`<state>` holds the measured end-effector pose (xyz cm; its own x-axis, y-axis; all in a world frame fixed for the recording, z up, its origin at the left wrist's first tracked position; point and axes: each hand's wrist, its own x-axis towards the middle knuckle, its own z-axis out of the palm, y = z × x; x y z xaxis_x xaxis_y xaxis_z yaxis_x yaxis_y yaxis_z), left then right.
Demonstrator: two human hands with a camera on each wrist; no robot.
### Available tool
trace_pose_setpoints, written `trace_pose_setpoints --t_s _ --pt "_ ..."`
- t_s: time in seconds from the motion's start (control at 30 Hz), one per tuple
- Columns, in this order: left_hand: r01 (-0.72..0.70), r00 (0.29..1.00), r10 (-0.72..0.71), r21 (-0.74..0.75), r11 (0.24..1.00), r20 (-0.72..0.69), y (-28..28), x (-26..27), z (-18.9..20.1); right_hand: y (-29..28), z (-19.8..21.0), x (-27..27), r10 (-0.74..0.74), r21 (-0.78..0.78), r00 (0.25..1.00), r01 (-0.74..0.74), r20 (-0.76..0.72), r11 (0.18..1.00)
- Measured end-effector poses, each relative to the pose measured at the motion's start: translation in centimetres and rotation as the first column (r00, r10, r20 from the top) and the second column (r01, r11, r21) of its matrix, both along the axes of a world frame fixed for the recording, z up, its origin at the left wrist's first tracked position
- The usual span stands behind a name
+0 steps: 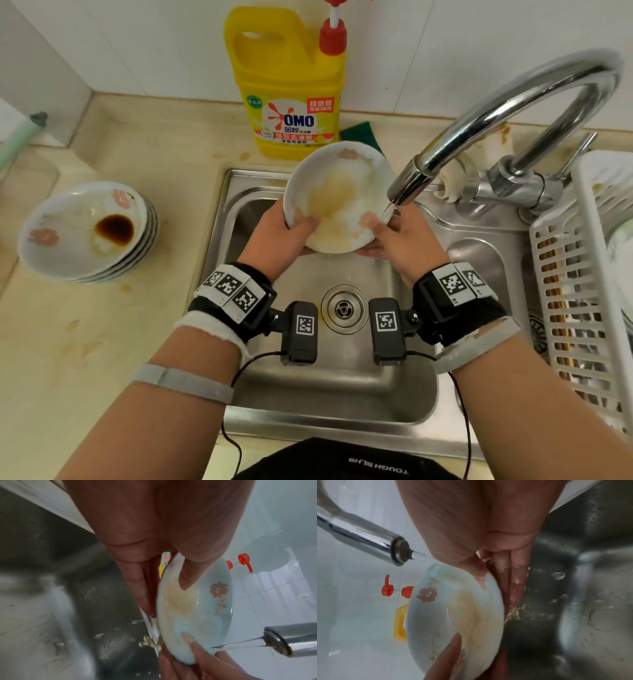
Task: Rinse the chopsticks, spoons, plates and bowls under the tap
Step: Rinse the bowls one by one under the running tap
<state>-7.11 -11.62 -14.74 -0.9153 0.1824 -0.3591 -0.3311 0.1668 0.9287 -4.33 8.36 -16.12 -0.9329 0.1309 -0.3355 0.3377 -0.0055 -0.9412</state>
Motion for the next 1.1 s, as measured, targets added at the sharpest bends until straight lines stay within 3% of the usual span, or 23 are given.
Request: trace_pose_setpoints --t_s 0.13,0.27,0.5,0.67,0.8,0.97,1.1 --pt "-0.007 0.998 -0.002 0.126 0.992 0.067 0.6 1.1 -0.7 -0.9 0.3 0.3 -0.043 -0.142 0.999 0.045 0.015 0.989" --pt "-0.017 0.998 0.005 0.189 0.982 0.066 0.7 2.0 -1.5 -0.5 0.2 0.7 -0.032 -0.095 0.999 0.035 0.029 0.995" --pt "-0.028 0.998 0.018 0.173 0.984 0.057 0.9 2.4 -1.9 0.6 0.4 0.9 -0.097 -0.033 0.991 0.101 0.094 0.994" --pt "-0.054 0.998 0.047 0.148 0.988 0.051 0.9 2.6 -1.6 1.1 -0.4 1.2 -0.017 0.051 0.999 0.015 0.047 0.999" --pt "-0.066 0.997 0.062 0.116 0.991 0.034 1.0 2.6 -1.1 1.0 -0.4 1.3 0.043 0.02 0.999 -0.044 0.018 0.999" --pt "-0.03 1.0 0.03 0.051 0.998 0.0 1.1 2.7 -0.9 0.7 0.8 1.5 -0.083 -0.014 0.994 0.084 0.064 0.996" --pt "-0.025 1.0 0.025 0.025 0.999 -0.009 1.3 3.0 -1.2 1.2 0.9 1.5 -0.083 0.062 0.993 0.078 0.078 0.995"
